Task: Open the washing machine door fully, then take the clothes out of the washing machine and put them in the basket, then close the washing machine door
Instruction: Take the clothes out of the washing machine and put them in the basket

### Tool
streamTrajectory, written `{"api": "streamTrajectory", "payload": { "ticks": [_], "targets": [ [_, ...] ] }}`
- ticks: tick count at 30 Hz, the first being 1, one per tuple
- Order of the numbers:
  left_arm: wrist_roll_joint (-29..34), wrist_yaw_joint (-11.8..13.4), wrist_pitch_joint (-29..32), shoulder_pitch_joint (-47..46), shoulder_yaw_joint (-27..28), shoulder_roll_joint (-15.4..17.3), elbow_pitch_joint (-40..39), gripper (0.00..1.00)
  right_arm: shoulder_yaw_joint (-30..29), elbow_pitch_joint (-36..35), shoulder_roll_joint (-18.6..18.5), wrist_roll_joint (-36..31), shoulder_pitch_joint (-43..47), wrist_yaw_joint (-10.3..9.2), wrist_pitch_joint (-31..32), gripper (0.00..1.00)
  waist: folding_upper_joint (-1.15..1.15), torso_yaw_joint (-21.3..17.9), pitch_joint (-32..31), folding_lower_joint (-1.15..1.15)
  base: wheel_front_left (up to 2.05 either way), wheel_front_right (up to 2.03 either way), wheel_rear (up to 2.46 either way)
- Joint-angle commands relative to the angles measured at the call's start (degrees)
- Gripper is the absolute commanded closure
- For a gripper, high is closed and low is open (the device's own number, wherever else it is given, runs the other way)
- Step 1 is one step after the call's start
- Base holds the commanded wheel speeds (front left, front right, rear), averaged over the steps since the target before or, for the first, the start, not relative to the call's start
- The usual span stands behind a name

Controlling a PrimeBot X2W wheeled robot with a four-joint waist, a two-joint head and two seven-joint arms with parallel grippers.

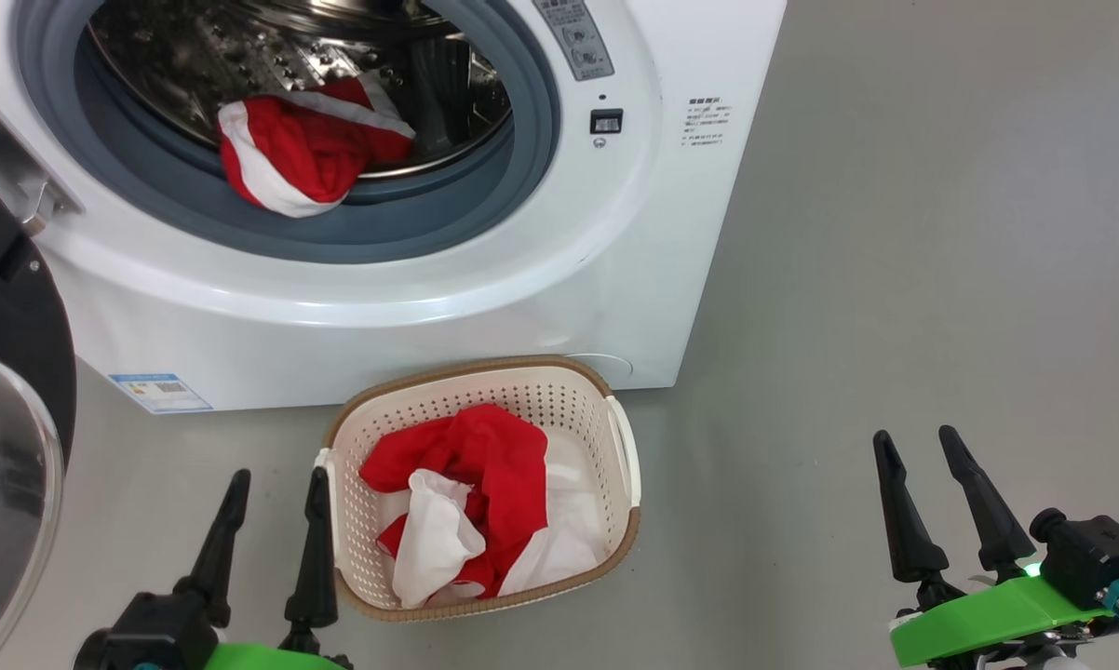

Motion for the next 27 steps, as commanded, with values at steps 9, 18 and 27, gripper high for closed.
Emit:
{"api": "streamTrajectory", "payload": {
  "ticks": [9, 18, 27],
  "targets": [
    [0.3, 1.0, -0.3, 0.3, 1.4, 0.8, -2.5, 0.0, 0.6, -1.6, -0.6, -0.2, -0.2, 0.43, -0.4, 0.0, 0.0, 0.0, 0.4, 0.0, 0.0, 0.0, 0.0],
    [0.7, 1.0, -0.3, -0.2, 1.1, 0.8, -2.5, 0.0, 0.6, -1.6, -0.6, -0.2, -0.6, 0.43, -0.4, 0.0, 0.0, 0.1, 1.1, 0.0, 0.0, 0.0, 0.0],
    [4.5, 0.6, -0.3, -5.9, 0.0, 0.8, 1.9, 0.0, 0.3, -2.1, -0.4, -0.3, -2.3, 0.43, -0.4, 0.0, 0.0, 0.5, 4.3, 0.0, 0.0, 0.0, 0.0]
  ]
}}
